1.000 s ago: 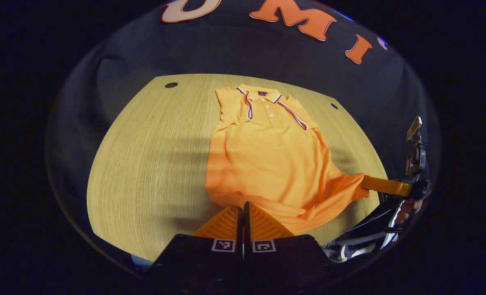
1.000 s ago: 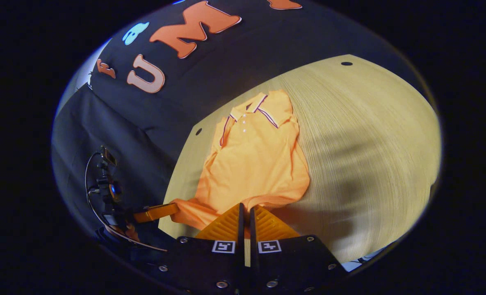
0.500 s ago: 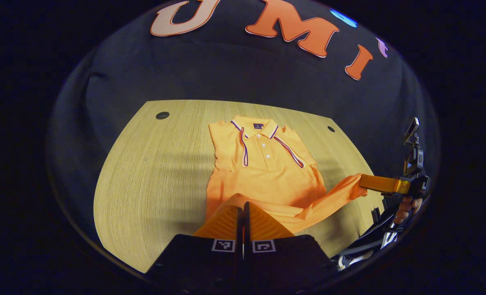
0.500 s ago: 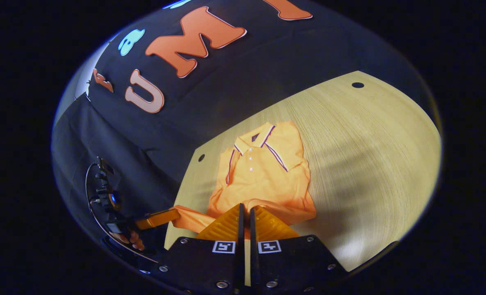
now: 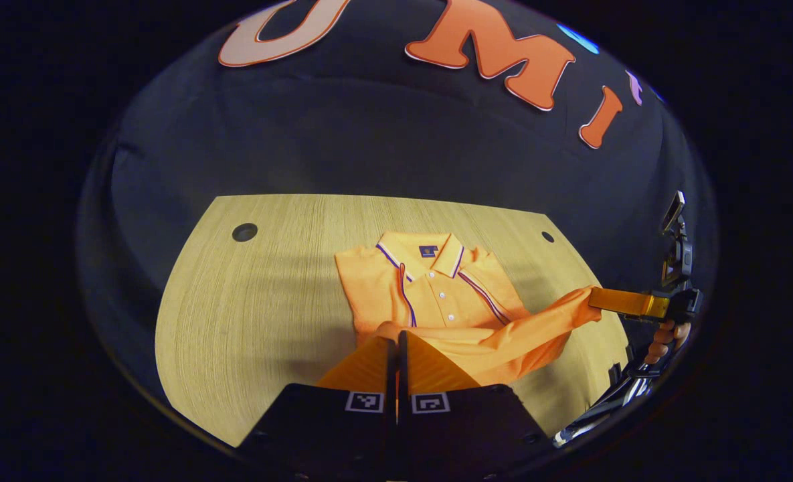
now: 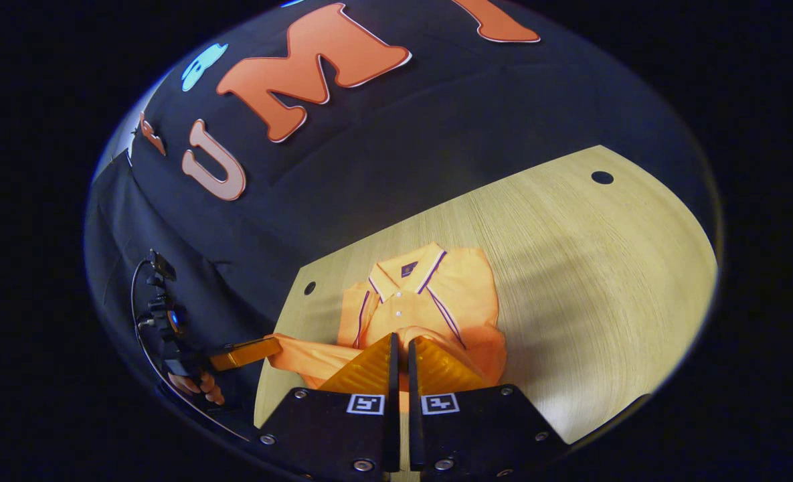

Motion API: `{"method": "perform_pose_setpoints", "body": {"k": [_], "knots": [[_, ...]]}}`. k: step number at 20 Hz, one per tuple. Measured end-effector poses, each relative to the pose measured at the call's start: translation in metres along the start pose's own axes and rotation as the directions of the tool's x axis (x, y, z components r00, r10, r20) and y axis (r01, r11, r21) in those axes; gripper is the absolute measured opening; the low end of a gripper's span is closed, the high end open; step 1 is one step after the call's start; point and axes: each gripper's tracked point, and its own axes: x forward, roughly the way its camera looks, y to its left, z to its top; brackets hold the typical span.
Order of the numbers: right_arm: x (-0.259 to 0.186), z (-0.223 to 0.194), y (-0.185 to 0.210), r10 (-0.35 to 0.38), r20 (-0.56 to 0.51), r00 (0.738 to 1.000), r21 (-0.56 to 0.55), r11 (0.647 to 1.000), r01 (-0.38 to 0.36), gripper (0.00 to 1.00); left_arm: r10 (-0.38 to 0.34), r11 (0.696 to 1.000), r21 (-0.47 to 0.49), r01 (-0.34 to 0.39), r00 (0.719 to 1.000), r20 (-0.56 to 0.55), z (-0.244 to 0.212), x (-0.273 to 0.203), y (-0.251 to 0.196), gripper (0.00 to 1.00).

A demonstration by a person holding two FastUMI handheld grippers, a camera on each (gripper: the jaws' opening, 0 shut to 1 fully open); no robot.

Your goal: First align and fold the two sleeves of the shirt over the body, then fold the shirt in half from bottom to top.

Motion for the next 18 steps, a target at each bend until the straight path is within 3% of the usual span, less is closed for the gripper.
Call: {"method": "perform_pose_setpoints", "body": {"k": [8, 10, 13, 18], "knots": [[0.072, 0.044, -0.031, -0.11, -0.029, 0.994, -0.045, 0.993, 0.108, 0.06, -0.043, 0.999, 0.024, 0.043, 0.999, -0.002, 0.058, 0.093, 0.031, 0.01], [0.098, 0.059, -0.051, -0.19, -0.01, 0.982, -0.062, 0.98, 0.189, 0.06, -0.037, 0.998, 0.044, 0.038, 0.999, -0.015, 0.064, 0.118, 0.043, 0.01], [0.129, 0.057, -0.073, -0.262, -0.045, 0.964, -0.026, 0.965, 0.261, 0.06, -0.036, 0.999, 0.011, 0.037, 0.997, -0.068, 0.058, 0.148, 0.057, 0.01], [0.158, 0.075, -0.105, -0.333, -0.052, 0.941, 0.012, 0.942, 0.334, 0.07, -0.008, 0.997, -0.072, 0.004, 0.999, -0.05, 0.074, 0.178, 0.085, 0.01]]}}
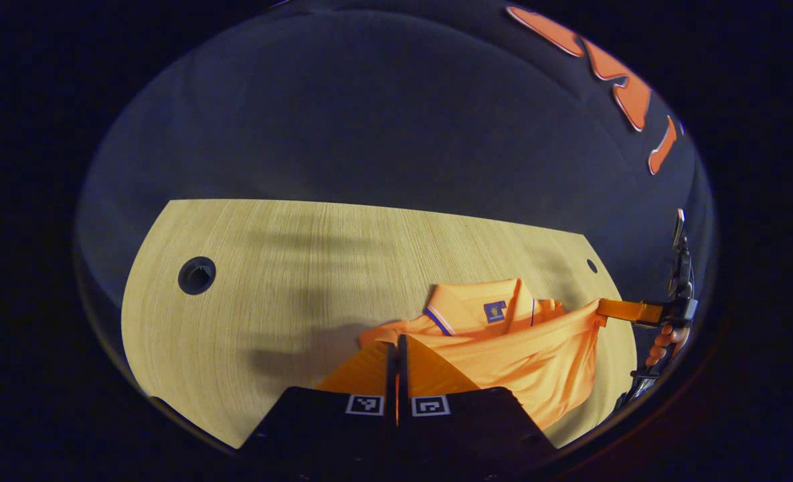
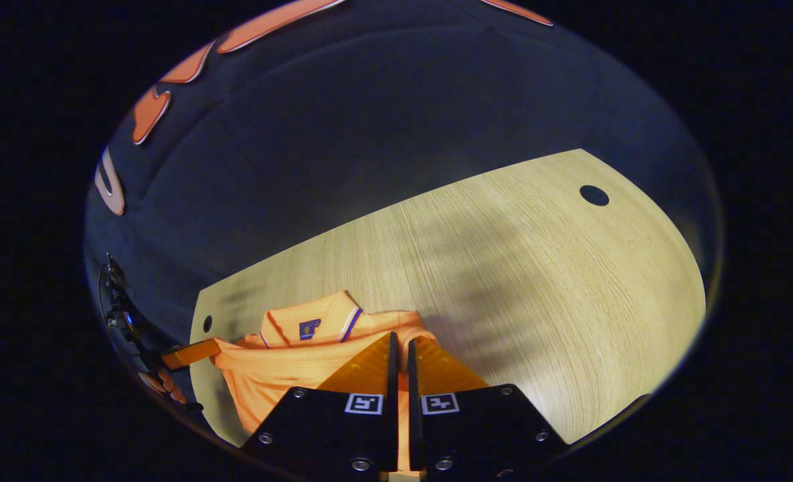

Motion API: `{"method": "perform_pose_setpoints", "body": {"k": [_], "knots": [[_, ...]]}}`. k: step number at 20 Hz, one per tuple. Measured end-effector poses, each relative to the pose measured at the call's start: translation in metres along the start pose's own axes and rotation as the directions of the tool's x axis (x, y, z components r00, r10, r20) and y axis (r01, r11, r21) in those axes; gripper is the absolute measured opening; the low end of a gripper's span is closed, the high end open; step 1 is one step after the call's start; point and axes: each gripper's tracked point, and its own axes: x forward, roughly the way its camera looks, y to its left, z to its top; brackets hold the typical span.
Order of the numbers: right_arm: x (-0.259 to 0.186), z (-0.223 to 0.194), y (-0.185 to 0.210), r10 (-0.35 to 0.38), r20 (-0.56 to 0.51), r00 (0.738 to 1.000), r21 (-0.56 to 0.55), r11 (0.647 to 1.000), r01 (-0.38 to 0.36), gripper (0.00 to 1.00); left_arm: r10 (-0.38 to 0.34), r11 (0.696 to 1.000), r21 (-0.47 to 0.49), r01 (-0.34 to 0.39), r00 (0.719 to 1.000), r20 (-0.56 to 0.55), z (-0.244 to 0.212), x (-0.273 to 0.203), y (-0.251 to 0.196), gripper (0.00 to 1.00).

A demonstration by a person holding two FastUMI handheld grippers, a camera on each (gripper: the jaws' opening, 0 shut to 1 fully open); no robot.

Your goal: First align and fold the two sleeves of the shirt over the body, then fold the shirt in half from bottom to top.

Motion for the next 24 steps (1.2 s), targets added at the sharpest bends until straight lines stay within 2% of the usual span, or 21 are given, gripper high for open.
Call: {"method": "perform_pose_setpoints", "body": {"k": [2, 4, 5, 6, 7, 9, 10, 11, 12, 13, 15, 19, 24], "knots": [[0.011, 0.005, -0.007, -0.033, -0.011, 0.999, 0.004, 0.999, 0.033, 0.08, 0.03, 0.999, -0.013, -0.03, 1.0, -0.006, 0.002, 0.008, 0.011, 0.01], [0.018, 0.011, -0.006, -0.034, -0.013, 0.999, 0.003, 0.999, 0.034, 0.06, 0.074, 0.997, 0.014, -0.074, 0.997, -0.008, 0.003, 0.009, 0.021, 0.02], [0.016, 0.015, -0.006, -0.036, -0.005, 0.999, 0.014, 0.999, 0.036, 0.05, 0.051, 0.999, 0.003, -0.051, 0.999, -0.009, 0.004, 0.009, 0.013, 0.06], [0.013, 0.02, -0.006, -0.037, 0.002, 0.999, 0.025, 0.999, 0.037, 0.06, 0.023, 1.0, -0.001, -0.023, 0.999, -0.028, -0.002, 0.007, 0.003, 0.2], [0.01, 0.02, -0.006, -0.037, 0.009, 0.999, 0.021, 0.999, 0.037, 0.13, 0.012, 1.0, 0.005, -0.012, 0.998, -0.057, -0.008, 0.007, -0.003, 0.4], [-0.003, 0.024, -0.007, -0.051, 0.04, 0.998, -0.021, 0.998, 0.052, 0.27, 0.058, 0.997, 0.054, -0.055, 0.997, -0.049, -0.005, 0.003, -0.001, 0.79], [-0.012, 0.028, -0.006, -0.053, 0.066, 0.996, -0.052, 0.997, 0.057, 0.38, 0.093, 0.991, 0.095, -0.091, 0.996, -0.015, 0.004, -0.002, 0.002, 0.99], [-0.023, 0.031, -0.004, -0.05, 0.09, 0.995, -0.085, 0.995, 0.058, 0.52, 0.13, 0.982, 0.133, -0.134, 0.991, 0.04, 0.015, -0.009, 0.005, 0.99], [-0.034, 0.033, 0.001, -0.047, 0.115, 0.992, -0.11, 0.992, 0.06, 0.57, 0.142, 0.976, 0.155, -0.152, 0.987, 0.076, 0.02, -0.015, 0.001, 0.99], [-0.045, 0.033, 0.005, -0.041, 0.138, 0.99, -0.131, 0.99, 0.059, 0.67, 0.147, 0.973, 0.162, -0.163, 0.984, 0.103, 0.025, -0.027, -0.005, 0.99], [-0.071, 0.037, 0.013, -0.018, 0.191, 0.981, -0.165, 0.985, 0.05, 0.78, 0.157, 0.97, 0.161, -0.182, 0.975, 0.156, 0.033, -0.053, -0.017, 0.98], [-0.138, 0.041, 0.028, 0.036, 0.304, 0.952, -0.217, 0.976, 0.032, 0.86, 0.142, 0.968, 0.156, -0.195, 0.944, 0.299, 0.038, -0.12, -0.053, 0.99], [-0.213, 0.031, 0.038, 0.088, 0.416, 0.905, -0.319, 0.946, 0.054, 0.87, 0.109, 0.963, 0.177, -0.204, 0.894, 0.435, 0.025, -0.215, -0.104, 0.98]]}}
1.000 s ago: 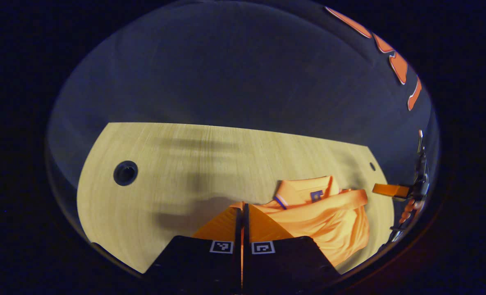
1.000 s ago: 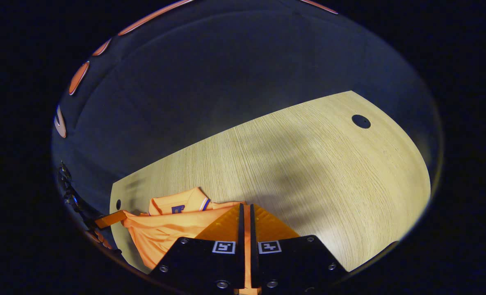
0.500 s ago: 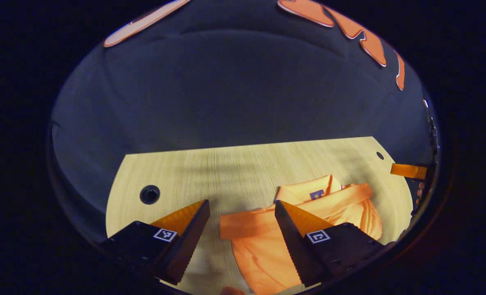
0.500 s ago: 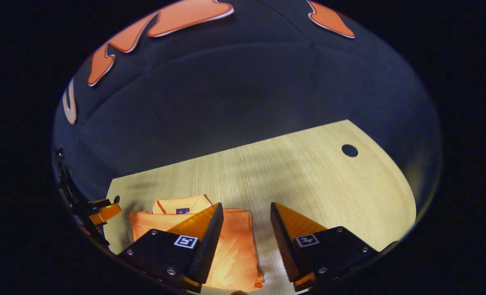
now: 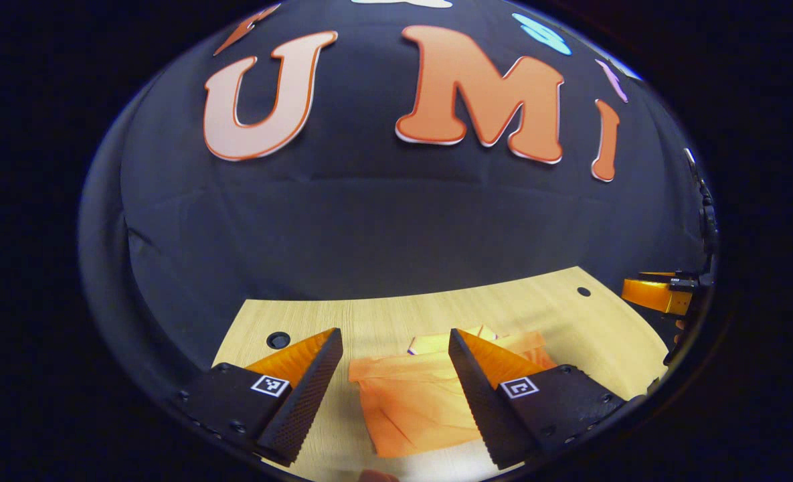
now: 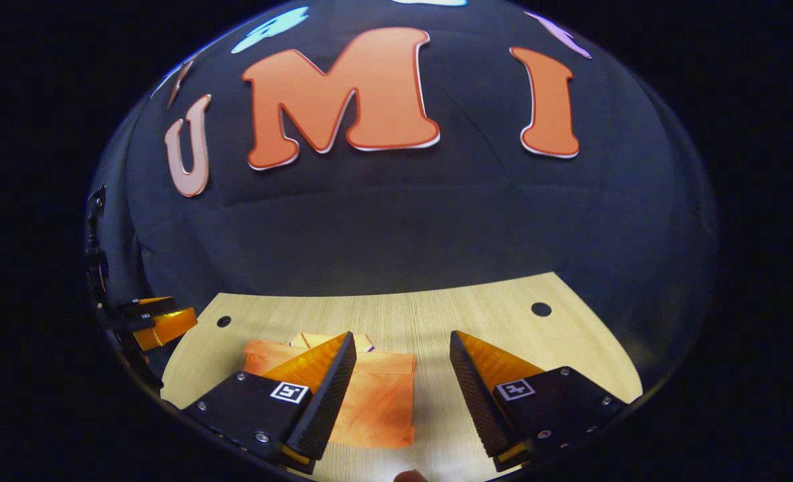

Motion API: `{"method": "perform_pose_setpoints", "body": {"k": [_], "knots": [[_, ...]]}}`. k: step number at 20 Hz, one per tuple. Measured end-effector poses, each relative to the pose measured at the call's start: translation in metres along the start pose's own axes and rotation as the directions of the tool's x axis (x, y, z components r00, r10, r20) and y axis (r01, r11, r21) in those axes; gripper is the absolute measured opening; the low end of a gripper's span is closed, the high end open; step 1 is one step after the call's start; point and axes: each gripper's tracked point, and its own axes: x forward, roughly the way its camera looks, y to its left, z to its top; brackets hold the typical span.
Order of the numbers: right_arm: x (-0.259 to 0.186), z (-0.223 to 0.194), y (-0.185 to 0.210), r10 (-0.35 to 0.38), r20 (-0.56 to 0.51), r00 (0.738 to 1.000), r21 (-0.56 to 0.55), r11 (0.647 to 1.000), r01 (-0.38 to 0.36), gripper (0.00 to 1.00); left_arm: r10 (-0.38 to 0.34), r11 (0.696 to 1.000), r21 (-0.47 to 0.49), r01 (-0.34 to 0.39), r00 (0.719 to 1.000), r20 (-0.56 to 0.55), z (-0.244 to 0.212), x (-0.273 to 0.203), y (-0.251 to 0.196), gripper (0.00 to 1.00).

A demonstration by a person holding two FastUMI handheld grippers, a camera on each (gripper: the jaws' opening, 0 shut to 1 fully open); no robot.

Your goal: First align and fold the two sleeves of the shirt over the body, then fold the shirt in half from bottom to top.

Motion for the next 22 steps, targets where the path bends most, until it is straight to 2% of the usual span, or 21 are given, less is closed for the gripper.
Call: {"method": "perform_pose_setpoints", "body": {"k": [5, 9, 15, 19, 22], "knots": [[-0.061, 0.009, 0.012, 0.033, 0.098, 0.995, -0.037, 0.999, -0.03, 0.87, -0.002, 1.0, 0.011, 0.001, 0.994, 0.105, 0.021, -0.078, -0.025, 0.98], [-0.108, 0.015, 0.019, 0.062, 0.164, 0.984, -0.043, 0.998, -0.055, 0.87, -0.009, 1.0, 0.006, 0.008, 0.979, 0.205, 0.034, -0.139, -0.047, 0.98], [-0.169, 0.03, 0.036, 0.124, 0.3, 0.946, -0.086, 0.991, -0.103, 0.86, 0.007, 1.0, 0.008, -0.01, 0.945, 0.327, 0.042, -0.21, -0.072, 0.98], [-0.197, 0.019, 0.046, 0.162, 0.322, 0.933, -0.118, 0.984, -0.131, 0.86, 0.035, 0.999, -0.017, -0.031, 0.911, 0.411, 0.04, -0.255, -0.087, 0.98], [-0.217, 0.008, 0.052, 0.179, 0.333, 0.926, -0.126, 0.981, -0.145, 0.86, 0.039, 0.999, -0.018, -0.035, 0.912, 0.408, 0.019, -0.274, -0.098, 0.97]]}}
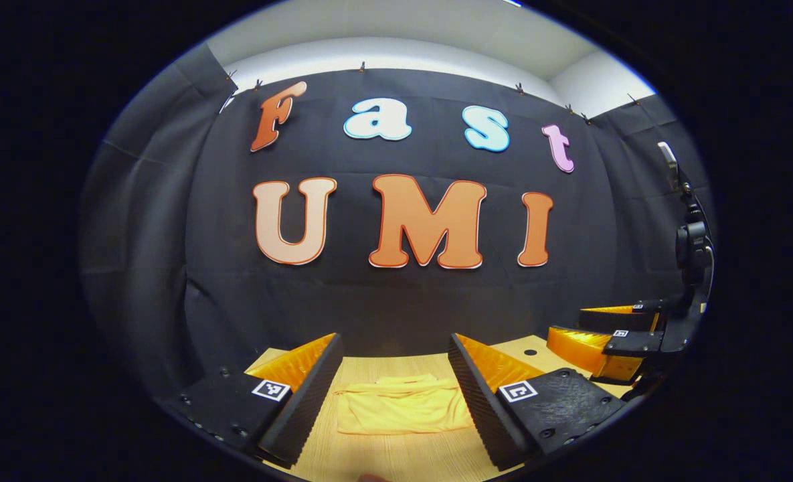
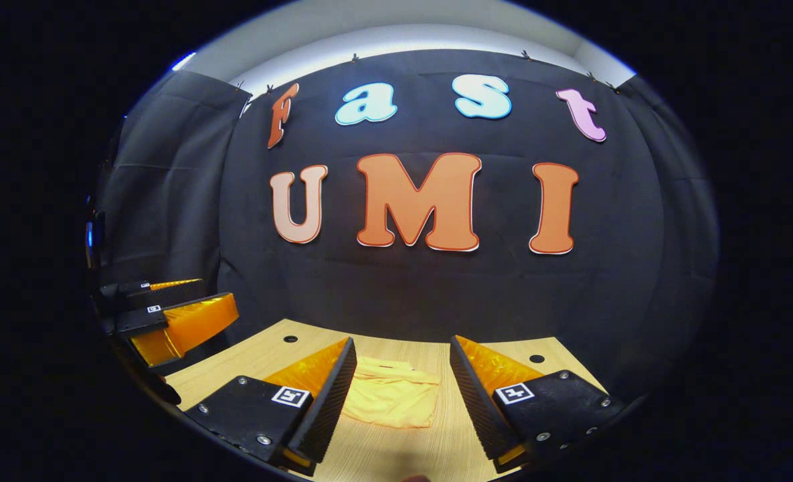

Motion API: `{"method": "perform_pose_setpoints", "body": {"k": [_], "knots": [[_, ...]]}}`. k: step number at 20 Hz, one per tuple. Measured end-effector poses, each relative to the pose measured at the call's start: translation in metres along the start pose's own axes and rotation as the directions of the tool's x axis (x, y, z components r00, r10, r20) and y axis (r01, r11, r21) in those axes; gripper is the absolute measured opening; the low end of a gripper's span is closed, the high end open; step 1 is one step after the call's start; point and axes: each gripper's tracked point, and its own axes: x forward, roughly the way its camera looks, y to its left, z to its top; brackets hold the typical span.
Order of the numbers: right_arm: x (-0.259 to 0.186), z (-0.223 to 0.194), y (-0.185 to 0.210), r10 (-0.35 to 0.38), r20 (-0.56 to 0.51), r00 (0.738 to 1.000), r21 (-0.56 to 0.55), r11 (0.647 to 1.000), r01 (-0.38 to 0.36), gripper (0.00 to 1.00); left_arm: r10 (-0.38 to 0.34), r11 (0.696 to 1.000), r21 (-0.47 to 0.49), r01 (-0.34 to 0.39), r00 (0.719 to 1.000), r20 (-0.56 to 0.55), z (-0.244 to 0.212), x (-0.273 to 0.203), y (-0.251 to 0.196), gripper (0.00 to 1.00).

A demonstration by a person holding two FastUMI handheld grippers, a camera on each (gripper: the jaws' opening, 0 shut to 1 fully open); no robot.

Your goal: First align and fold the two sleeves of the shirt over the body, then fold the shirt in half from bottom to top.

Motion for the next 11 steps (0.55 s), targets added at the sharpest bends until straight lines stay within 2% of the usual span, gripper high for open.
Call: {"method": "perform_pose_setpoints", "body": {"k": [3, 4, 5, 6, 11], "knots": [[-0.02, -0.014, 0.01, 0.026, -0.014, 1.0, -0.001, 1.0, -0.026, 0.86, 0.013, 1.0, -0.009, -0.013, 1.0, -0.004, -0.007, -0.017, -0.006, 0.95], [-0.026, -0.018, 0.012, 0.03, -0.021, 0.999, -0.003, 1.0, -0.03, 0.86, 0.015, 1.0, -0.004, -0.015, 1.0, -0.008, -0.008, -0.022, -0.008, 0.98], [-0.03, -0.019, 0.013, 0.035, -0.024, 0.999, -0.005, 0.999, -0.035, 0.86, 0.022, 1.0, 0.005, -0.022, 1.0, -0.013, -0.012, -0.027, -0.008, 0.95], [-0.033, -0.022, 0.013, 0.033, -0.028, 0.999, -0.008, 0.999, -0.034, 0.86, 0.028, 0.999, 0.015, -0.028, 0.999, -0.021, -0.014, -0.032, -0.008, 0.98], [-0.048, -0.026, 0.005, 0.023, -0.028, 0.999, -0.013, 1.0, -0.023, 0.86, 0.033, 0.998, 0.062, -0.031, 0.999, -0.025, -0.024, -0.044, -0.015, 0.98]]}}
